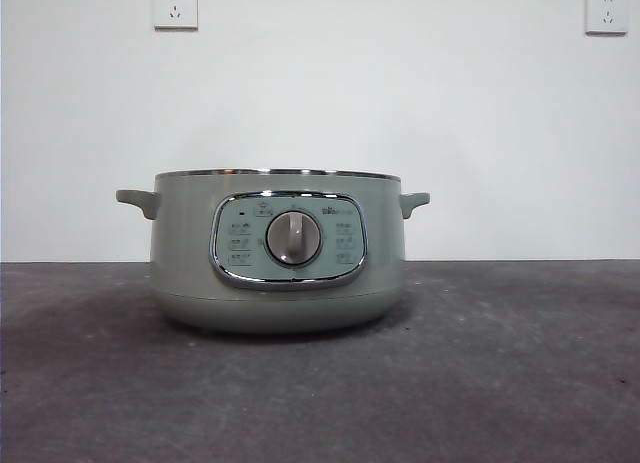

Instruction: Pick up the egg,open the lid,put the egg in the pot,close the lid

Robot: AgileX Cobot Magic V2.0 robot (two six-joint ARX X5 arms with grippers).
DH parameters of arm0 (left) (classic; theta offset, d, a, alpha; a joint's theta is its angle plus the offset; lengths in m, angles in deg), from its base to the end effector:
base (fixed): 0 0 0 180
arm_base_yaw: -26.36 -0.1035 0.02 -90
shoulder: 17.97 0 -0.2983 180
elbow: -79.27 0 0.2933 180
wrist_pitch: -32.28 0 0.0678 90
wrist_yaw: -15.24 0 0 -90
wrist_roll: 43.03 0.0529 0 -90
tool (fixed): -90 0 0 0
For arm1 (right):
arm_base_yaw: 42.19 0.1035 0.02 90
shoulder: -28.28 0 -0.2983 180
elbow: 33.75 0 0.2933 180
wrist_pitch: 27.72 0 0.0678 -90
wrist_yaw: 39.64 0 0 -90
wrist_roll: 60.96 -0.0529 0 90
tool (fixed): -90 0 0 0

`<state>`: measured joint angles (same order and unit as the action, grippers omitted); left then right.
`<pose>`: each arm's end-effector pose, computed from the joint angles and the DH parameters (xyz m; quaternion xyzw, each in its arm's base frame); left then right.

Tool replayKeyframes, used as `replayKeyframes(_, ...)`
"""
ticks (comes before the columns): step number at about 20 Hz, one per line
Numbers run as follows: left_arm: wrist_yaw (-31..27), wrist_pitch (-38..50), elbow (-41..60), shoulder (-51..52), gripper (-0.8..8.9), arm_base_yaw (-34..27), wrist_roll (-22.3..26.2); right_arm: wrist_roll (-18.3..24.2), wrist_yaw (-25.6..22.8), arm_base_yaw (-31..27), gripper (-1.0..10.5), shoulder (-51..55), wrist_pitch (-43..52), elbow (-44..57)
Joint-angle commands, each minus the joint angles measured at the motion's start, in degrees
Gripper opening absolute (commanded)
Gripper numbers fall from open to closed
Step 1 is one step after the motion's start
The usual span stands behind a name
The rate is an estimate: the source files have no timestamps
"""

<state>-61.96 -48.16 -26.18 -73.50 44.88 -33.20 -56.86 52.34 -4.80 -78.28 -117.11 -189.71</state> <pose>0.1317 -0.0565 0.5132 0.0927 0.2396 -0.2820 0.9244 0.3074 0.2373 0.5346 -0.1356 0.3142 0.3280 0.8805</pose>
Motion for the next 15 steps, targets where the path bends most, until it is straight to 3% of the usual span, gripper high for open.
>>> replayKeyframes(1,1.11,3.21,-0.52,-0.79,-0.08,0.07,-0.11,0.09,-0.11,0.04,4.4,5.95,-1.36,3.80)
replayKeyframes(8,3.93,10.40,-0.37,-8.31,-0.08,1.79,0.98,-1.64,-1.05,0.07,4.4,33.38,0.72,36.98)
replayKeyframes(12,4.35,19.28,5.31,-11.85,-0.08,3.19,0.90,-7.10,-1.60,0.07,4.3,49.37,8.11,55.78)
replayKeyframes(15,4.31,28.17,11.41,-13.73,-0.08,3.61,0.72,-10.69,-1.86,0.07,4.3,57.66,8.31,65.35)
